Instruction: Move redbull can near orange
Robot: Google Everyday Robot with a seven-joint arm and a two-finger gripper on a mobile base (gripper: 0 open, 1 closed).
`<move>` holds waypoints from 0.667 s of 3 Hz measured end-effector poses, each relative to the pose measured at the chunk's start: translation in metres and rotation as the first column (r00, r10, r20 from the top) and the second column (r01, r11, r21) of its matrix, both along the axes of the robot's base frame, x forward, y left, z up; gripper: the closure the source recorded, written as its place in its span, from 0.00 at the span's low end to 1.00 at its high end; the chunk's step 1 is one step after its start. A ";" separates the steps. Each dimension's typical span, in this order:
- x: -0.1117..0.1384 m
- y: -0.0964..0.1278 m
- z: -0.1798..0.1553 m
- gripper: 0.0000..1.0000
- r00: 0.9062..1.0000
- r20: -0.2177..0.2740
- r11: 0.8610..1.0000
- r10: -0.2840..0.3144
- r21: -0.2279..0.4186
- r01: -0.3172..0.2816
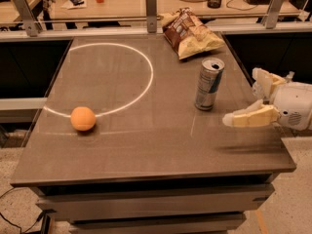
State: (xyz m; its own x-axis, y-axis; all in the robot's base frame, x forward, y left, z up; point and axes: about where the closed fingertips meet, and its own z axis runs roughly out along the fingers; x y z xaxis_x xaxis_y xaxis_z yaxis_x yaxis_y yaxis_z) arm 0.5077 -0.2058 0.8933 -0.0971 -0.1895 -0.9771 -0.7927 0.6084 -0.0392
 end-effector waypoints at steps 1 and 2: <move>0.022 0.014 -0.010 0.00 1.000 0.000 1.000 -0.005 0.011 0.005; 0.035 0.030 -0.012 0.00 1.000 -0.001 1.000 0.006 0.029 -0.006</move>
Offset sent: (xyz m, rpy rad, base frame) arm 0.0501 0.0452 -0.0154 0.0524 0.0039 0.0080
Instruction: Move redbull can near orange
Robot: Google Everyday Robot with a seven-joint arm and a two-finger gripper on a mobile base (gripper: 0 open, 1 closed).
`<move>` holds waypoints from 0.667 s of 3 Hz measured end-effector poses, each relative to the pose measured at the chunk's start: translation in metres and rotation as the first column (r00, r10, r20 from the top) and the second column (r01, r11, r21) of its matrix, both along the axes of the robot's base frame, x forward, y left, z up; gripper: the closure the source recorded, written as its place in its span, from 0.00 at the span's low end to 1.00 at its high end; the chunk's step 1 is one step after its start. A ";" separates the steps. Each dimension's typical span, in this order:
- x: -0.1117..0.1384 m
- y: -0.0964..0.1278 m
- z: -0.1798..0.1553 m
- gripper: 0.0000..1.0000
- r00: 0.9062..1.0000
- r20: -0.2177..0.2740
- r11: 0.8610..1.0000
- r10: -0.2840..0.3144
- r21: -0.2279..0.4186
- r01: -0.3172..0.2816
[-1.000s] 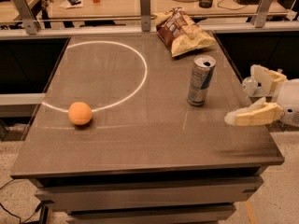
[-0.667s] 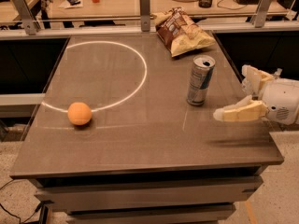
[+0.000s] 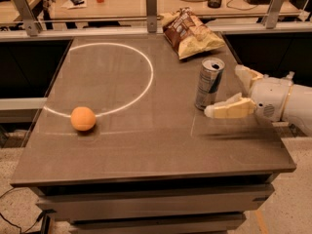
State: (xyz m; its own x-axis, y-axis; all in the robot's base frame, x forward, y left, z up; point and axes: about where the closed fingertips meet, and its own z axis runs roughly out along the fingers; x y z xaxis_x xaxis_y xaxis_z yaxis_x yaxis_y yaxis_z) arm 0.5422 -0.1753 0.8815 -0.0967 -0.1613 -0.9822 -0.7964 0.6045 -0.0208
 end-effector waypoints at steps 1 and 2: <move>0.004 0.017 0.002 0.00 0.999 0.006 0.999 0.033 0.011 -0.033; 0.005 0.030 -0.001 0.00 0.998 0.006 0.997 0.070 0.016 -0.070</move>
Offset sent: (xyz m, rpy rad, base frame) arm 0.0057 0.0404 -0.0059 0.0221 -0.0032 0.1058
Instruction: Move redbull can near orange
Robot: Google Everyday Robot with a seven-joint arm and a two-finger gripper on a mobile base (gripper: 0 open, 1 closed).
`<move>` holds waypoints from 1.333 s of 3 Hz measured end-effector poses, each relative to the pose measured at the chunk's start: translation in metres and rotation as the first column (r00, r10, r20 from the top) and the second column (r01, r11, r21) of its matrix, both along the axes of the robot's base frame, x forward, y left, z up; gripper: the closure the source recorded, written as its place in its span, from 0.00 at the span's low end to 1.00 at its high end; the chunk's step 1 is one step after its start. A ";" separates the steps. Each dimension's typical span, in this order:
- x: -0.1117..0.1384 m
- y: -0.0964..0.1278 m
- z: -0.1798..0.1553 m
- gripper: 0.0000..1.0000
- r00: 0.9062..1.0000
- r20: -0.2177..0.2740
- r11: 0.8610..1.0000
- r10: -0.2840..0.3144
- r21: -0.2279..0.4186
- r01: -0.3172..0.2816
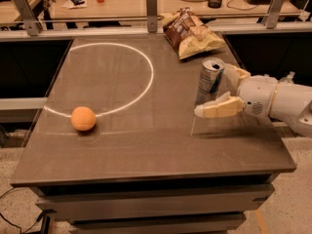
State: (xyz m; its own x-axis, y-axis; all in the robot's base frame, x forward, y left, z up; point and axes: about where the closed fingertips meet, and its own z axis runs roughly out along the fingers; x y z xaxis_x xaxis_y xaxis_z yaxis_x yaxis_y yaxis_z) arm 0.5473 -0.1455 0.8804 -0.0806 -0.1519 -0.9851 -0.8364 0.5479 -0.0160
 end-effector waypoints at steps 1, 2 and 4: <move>0.002 0.007 -0.004 0.18 1.000 -0.001 1.000 0.022 0.000 -0.022; 0.002 0.012 -0.004 0.41 0.999 0.006 0.999 0.043 0.007 -0.044; 0.001 0.014 -0.003 0.88 0.997 0.043 0.998 0.063 0.003 -0.063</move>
Offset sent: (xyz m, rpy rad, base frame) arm 0.0020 0.0123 -0.0056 0.0151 -0.0132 0.0592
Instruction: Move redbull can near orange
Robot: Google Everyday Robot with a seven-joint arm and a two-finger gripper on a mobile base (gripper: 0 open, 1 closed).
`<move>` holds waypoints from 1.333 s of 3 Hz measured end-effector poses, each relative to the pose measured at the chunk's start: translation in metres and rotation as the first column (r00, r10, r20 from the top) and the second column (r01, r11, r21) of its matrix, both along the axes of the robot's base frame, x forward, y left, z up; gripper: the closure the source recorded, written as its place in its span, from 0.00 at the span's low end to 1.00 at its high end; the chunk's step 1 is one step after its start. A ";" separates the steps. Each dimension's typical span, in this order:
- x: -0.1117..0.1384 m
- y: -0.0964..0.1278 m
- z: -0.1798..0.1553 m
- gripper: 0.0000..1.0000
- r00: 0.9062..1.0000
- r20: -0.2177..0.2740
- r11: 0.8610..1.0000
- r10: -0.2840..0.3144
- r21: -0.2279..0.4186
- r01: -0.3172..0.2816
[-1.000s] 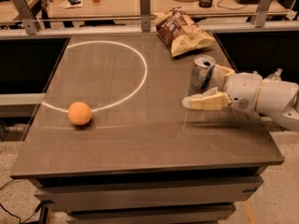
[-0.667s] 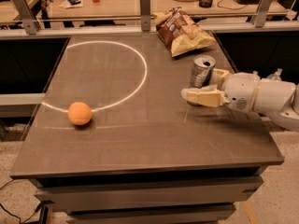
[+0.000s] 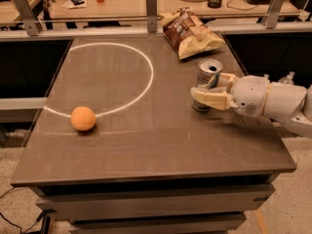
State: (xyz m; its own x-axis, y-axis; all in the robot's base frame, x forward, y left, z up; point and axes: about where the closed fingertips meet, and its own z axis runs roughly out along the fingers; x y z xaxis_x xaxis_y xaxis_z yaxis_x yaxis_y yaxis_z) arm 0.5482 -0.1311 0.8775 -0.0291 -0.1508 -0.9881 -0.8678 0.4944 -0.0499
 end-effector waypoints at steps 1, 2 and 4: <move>0.000 0.002 0.000 1.00 1.000 -0.001 1.000 0.004 0.000 -0.004; 0.000 0.002 0.000 1.00 1.000 -0.001 1.000 0.004 0.000 -0.004; 0.013 0.046 0.031 1.00 0.995 0.018 0.995 0.098 0.031 -0.099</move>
Offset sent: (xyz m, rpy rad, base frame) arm 0.0000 0.0022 0.0003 0.0000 0.0007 0.0035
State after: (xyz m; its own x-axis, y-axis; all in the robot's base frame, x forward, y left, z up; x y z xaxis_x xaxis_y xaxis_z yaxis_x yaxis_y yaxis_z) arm 0.5609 -0.0852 0.9086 0.0011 -0.1206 -0.9927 -0.9114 0.4083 -0.0506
